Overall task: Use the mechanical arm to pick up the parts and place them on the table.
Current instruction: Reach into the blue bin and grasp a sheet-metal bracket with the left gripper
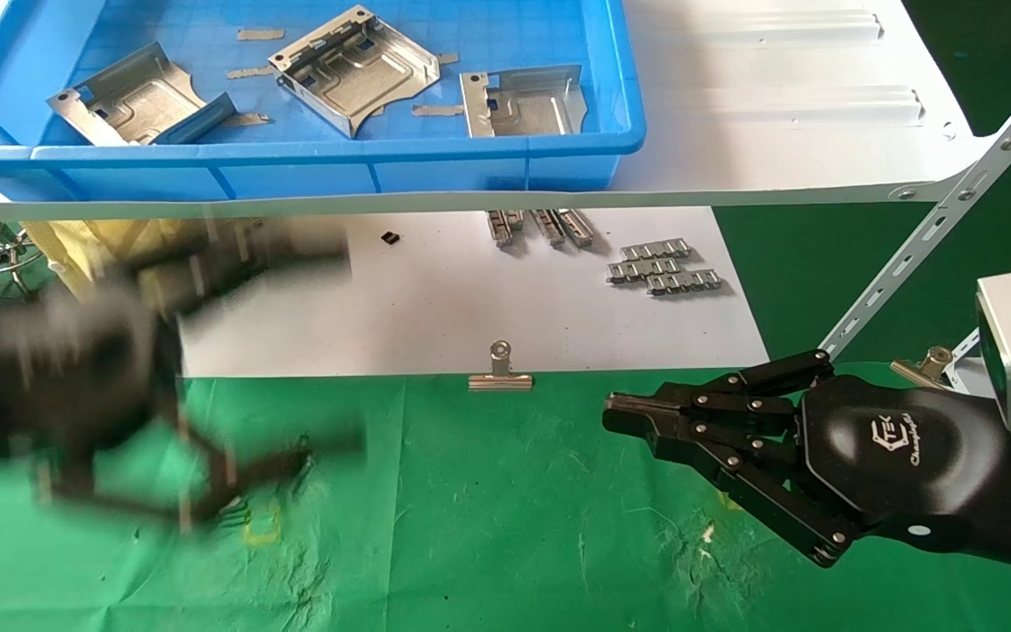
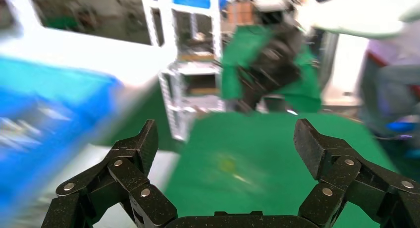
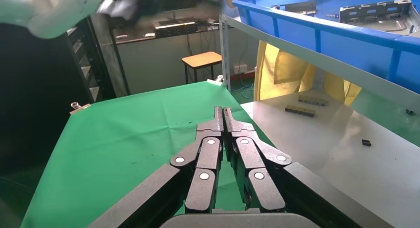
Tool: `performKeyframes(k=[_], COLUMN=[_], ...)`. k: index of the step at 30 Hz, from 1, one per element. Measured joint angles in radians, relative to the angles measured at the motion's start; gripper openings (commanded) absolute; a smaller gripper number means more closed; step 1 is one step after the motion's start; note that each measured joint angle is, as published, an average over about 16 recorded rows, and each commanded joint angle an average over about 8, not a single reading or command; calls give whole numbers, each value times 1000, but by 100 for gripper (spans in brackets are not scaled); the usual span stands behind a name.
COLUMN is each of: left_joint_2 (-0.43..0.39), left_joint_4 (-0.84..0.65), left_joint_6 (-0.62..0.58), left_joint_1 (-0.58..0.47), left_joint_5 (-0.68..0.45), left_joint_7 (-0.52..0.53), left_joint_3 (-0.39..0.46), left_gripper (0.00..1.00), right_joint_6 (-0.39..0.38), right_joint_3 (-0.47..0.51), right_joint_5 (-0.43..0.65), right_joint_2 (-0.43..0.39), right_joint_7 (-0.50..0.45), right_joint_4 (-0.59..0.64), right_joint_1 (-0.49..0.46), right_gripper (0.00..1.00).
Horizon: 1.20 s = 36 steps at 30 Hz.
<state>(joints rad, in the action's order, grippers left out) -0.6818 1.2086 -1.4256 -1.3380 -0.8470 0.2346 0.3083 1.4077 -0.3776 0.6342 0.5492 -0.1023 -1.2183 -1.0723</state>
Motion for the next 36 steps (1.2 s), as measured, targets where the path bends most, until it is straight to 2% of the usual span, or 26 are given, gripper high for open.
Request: performKeyframes(k=[5,12,18,19,20,26,27,28,36], left_joint_2=[-99,-285,-429,-448,-465,-536,-543,-549,-565], left_joint_4=[-156,-501,-791,-831,-869,-1026,-1043,-1058,-1133], left_joint_6=[64,191,329,350,370,453,460,464,453], left_joint_1=[-209,-490,-653,-672,-689,-757,-764,-770,-800], left_joint_5=[-144,-375,-536,-557,-576,-659,-668,-675,-694], left_joint_7=[13,-6,-34,-37,-40,-47,-48,-48,-51], left_joint_3=[59,164,243,254,264,311,316,321,333], left_gripper=[100,100,100,100,97,22,9,0,0], right_joint_6=[0,0,0,0,0,0,0,0,0], right_joint_3=[0,0,0,0,0,0,0,0,0], right_joint_5=[0,0,0,0,0,0,0,0,0], right_joint_2=[0,0,0,0,0,0,0,0,0], right_joint_7=[0,0,0,0,0,0,0,0,0], right_joint_4=[0,0,0,0,0,0,0,0,0], right_joint_1=[0,0,0,0,0,0,0,0,0], right_gripper=[0,0,1,7,19,94,100,100,100])
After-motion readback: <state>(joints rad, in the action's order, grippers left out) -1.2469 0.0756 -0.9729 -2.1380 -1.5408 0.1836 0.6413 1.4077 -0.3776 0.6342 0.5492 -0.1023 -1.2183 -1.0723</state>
